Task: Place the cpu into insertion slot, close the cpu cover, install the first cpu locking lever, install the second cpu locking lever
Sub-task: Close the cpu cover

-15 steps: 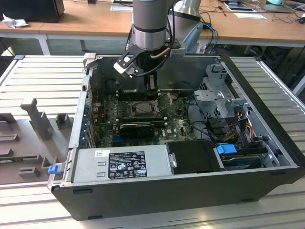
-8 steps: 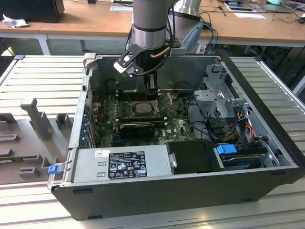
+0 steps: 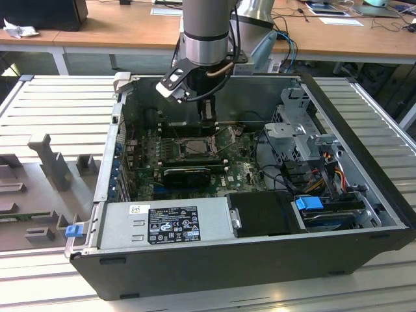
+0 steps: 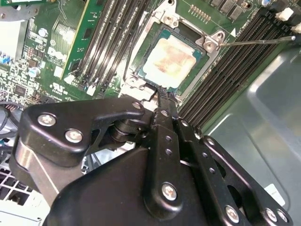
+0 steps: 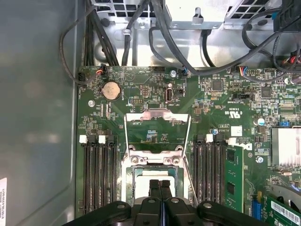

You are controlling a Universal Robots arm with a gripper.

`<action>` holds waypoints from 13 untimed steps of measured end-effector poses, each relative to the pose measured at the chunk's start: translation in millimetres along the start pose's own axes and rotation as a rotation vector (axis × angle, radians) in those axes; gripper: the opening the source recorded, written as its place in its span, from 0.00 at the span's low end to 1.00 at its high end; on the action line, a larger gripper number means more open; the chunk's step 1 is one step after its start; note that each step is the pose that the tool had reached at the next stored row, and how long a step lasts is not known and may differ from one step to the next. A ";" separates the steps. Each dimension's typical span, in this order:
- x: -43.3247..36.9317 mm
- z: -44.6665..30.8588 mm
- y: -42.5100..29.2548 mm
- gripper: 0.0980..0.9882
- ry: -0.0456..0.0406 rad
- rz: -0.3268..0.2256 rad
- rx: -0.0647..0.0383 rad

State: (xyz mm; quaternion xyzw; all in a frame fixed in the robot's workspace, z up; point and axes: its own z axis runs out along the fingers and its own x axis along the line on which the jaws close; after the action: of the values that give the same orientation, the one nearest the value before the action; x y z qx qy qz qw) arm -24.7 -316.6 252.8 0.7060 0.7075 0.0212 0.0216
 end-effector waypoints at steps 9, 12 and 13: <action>0.1 -1.9 9.7 0.01 0.0001 0.000 0.000; 0.1 -1.7 14.5 0.01 0.0001 0.000 0.000; 0.1 -2.2 15.6 0.01 -0.0002 0.000 0.000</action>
State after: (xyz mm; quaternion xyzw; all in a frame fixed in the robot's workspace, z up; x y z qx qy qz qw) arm -9.2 -316.4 255.9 0.7060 0.7076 0.0211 0.0217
